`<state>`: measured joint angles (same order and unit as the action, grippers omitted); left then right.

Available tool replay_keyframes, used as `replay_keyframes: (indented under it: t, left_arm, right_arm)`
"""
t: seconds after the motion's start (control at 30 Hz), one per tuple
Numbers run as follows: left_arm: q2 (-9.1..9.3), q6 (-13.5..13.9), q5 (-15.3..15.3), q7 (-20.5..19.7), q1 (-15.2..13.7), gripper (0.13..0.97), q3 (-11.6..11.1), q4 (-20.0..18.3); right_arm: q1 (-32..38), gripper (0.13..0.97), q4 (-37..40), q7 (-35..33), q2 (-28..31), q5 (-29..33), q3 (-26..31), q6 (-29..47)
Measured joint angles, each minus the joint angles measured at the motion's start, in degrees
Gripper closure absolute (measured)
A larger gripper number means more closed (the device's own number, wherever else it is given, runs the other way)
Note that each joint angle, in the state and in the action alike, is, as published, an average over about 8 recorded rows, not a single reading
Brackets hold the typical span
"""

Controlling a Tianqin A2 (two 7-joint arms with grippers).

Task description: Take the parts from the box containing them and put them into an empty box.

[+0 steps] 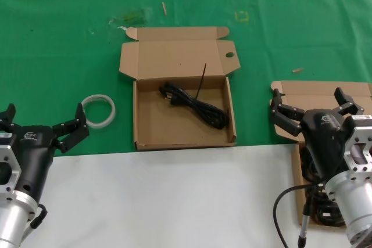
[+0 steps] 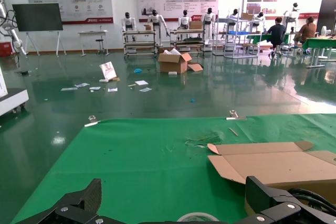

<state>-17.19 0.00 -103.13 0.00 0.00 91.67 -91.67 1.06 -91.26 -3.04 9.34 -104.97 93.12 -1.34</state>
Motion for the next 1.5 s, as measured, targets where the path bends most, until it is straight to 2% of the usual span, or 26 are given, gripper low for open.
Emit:
replay_keyframes:
  t: [1.5]
  left_arm:
    - [0.00,0.00,0.00,0.00,0.00,0.132,0.00,0.00]
  right_arm:
    - [0.00,0.129,0.00,0.00,0.00,0.00,0.00,0.00]
